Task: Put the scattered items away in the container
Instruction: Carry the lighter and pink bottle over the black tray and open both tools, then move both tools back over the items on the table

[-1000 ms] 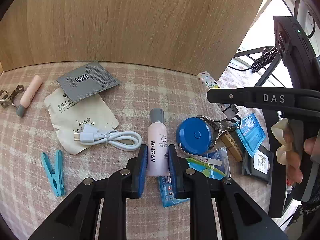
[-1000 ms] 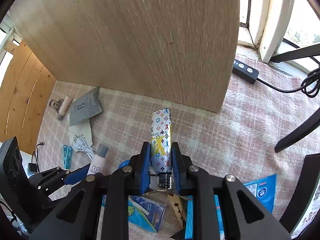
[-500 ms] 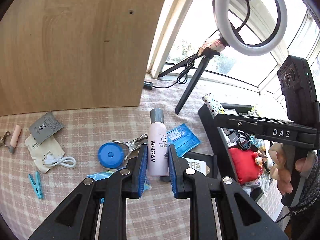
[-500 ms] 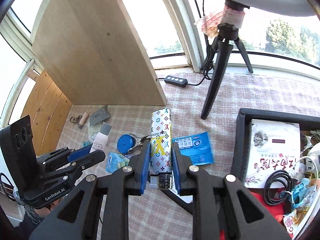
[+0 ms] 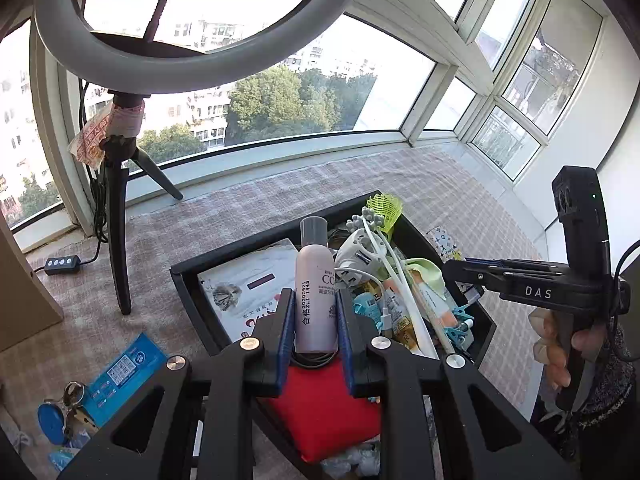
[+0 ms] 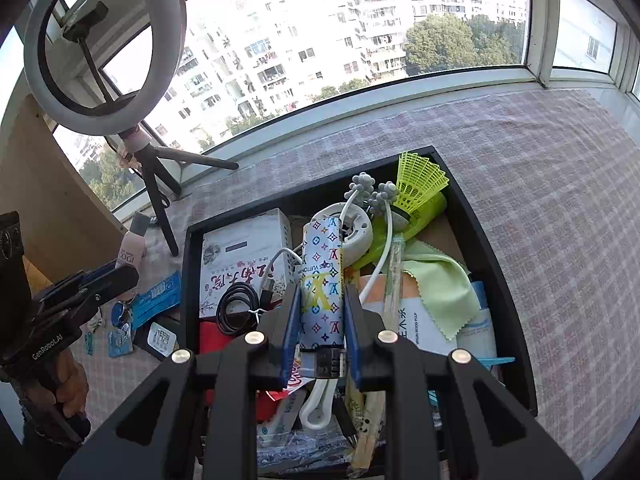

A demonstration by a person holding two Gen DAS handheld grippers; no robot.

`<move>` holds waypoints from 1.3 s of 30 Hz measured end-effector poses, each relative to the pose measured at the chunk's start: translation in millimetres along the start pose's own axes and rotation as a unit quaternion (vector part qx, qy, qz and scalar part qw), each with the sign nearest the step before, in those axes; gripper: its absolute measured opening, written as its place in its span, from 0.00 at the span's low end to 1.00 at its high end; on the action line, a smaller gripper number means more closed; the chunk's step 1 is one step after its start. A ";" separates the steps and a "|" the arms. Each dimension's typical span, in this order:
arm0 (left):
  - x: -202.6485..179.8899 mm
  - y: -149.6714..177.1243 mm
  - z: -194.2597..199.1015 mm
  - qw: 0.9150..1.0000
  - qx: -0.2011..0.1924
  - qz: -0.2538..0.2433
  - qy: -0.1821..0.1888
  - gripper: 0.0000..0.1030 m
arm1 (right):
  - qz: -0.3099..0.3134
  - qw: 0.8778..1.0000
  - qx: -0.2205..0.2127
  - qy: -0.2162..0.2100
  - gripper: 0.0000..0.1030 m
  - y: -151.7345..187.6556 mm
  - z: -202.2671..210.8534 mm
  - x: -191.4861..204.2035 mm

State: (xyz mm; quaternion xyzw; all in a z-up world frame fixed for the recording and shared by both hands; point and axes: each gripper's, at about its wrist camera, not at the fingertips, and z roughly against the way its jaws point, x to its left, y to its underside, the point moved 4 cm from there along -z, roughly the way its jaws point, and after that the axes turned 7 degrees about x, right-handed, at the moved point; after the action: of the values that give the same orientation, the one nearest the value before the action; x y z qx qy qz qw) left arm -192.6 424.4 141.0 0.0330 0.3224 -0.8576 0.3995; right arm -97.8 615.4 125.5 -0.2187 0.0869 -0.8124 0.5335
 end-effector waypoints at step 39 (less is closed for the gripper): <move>199.8 226.1 155.8 0.971 0.036 0.132 -0.197 0.48 | 0.177 0.979 0.030 -0.100 0.50 62.6 -31.3 198.5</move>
State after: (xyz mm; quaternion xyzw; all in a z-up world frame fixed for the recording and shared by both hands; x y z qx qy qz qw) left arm -137.3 94.6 82.2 -0.0802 0.1992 -0.7980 0.5632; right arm -126.5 407.0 126.3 -0.2640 0.0465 -0.6811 0.6814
